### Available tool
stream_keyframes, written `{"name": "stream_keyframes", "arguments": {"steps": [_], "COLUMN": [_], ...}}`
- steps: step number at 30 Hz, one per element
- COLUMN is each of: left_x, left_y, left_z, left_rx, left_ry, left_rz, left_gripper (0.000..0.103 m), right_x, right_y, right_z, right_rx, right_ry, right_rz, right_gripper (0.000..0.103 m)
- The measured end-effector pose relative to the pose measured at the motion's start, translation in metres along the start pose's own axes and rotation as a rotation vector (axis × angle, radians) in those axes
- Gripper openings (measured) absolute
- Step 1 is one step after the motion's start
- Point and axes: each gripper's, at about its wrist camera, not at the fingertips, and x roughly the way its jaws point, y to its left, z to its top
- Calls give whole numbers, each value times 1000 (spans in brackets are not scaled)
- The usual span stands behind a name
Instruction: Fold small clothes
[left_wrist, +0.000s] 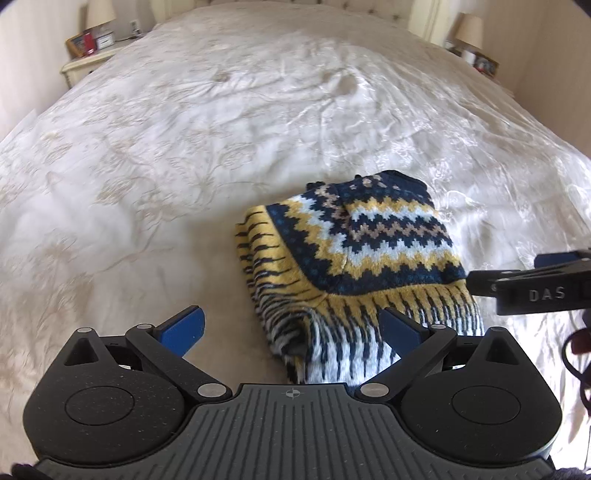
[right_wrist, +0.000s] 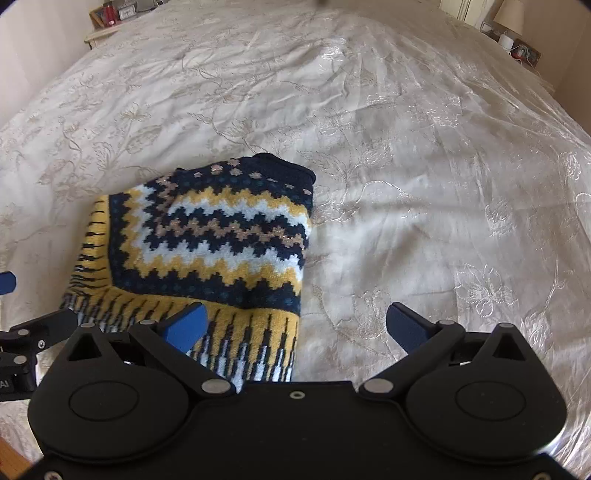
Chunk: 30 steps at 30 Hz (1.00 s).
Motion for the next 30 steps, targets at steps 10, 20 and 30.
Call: {"name": "stream_keyframes", "arguments": {"steps": [10,20,30], "left_x": [-56,-105,-129], "left_y": [-19,-44,-56], "left_z": [-7,-22,-37], "left_rx": [-30,-97,-124], "left_ry": [-17,-25,-20], "left_rz": [87,136,156], "left_gripper": [101,101,101], "right_x": [-60,-108,-141], "right_y": [-3,-17,-19], "right_z": [-20,-47,-61], "right_rx": [-1,27,48], "right_ry": [-25,-47,-76], "right_rz": [40,66,101], "right_gripper": [102,102,102]}}
